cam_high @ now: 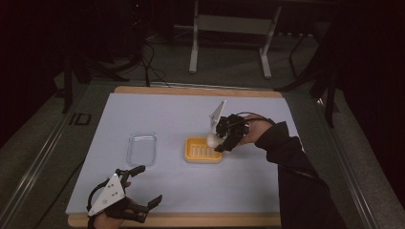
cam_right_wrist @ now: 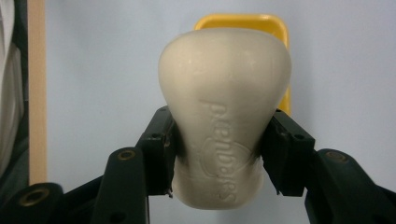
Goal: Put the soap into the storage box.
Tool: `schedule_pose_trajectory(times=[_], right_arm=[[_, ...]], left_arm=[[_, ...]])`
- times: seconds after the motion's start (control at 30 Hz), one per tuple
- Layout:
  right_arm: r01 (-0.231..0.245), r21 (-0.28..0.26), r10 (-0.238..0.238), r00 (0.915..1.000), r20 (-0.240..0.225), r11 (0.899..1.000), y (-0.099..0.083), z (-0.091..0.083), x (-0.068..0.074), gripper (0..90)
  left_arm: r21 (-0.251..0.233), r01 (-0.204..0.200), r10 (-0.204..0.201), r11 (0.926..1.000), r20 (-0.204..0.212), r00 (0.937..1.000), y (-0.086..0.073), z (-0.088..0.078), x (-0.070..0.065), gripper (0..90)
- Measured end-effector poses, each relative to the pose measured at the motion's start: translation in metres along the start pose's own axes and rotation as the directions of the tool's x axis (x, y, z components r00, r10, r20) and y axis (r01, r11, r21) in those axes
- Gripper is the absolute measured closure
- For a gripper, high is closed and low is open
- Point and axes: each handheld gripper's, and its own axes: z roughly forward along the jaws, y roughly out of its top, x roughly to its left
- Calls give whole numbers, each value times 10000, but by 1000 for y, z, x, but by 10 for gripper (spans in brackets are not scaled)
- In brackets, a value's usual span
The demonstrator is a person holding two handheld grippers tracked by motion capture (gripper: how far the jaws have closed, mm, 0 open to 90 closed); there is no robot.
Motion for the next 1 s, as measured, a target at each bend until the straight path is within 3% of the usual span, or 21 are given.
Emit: schedule_pose_trajectory(times=[0.6,1.0], right_arm=[[323,-888,-326,9995,-26,9955,18,1,-11,497],[700,-2081,-755,9970,-187,9756,13,23,-19,497]], left_arm=[[50,-67,67,10000,-4,10000,0,-1,0,11],[10,-75,74,10000,43,10000,1,-2,0,11]])
